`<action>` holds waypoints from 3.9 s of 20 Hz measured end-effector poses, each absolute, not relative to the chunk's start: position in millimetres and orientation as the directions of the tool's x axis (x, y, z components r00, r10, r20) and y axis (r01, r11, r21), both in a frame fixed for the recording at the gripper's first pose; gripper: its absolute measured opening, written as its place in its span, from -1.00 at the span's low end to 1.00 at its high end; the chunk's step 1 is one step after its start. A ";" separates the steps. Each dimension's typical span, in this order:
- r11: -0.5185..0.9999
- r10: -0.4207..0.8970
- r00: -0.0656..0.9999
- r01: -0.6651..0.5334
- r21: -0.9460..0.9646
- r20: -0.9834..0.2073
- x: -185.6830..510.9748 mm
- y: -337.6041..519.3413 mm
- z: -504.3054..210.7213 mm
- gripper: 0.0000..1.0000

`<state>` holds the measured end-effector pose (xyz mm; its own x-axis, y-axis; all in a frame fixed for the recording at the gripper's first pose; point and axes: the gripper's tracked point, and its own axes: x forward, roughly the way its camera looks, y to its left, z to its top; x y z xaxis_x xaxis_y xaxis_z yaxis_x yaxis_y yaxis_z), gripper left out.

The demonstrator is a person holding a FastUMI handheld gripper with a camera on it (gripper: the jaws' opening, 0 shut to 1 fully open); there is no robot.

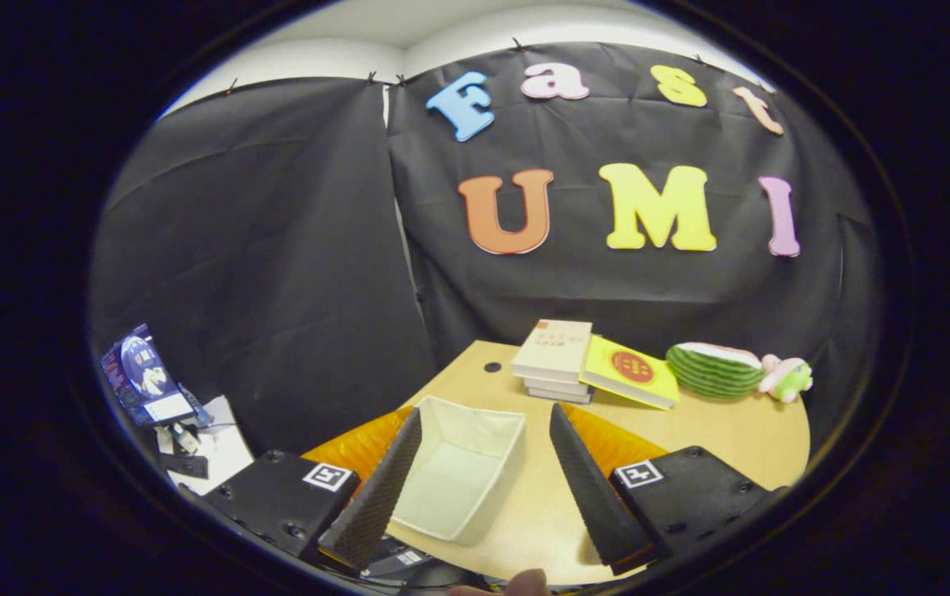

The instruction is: Open the storage box then place both shoes into the box .Put the left shoe in first, then the right shoe, with the right side of both shoes facing outward in a uniform manner.

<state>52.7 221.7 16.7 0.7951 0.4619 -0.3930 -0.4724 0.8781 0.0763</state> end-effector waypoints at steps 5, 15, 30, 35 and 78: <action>0.921 0.347 0.833 -0.389 -0.012 -0.430 47.6 139.1 -8.0 0.99; 0.959 0.268 0.607 -0.237 0.152 -0.748 51.9 44.1 -156.7 0.99; 0.968 0.249 0.331 -0.119 0.222 -0.910 71.4 24.1 -281.5 0.80; 0.947 0.319 0.285 -0.066 0.314 -0.904 85.4 33.4 -296.2 0.29; 0.817 0.502 0.364 0.098 0.568 -0.785 89.4 358.4 -185.8 -0.88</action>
<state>89.4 358.4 -185.8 0.3637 0.5021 -0.7846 0.0979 0.8171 0.5682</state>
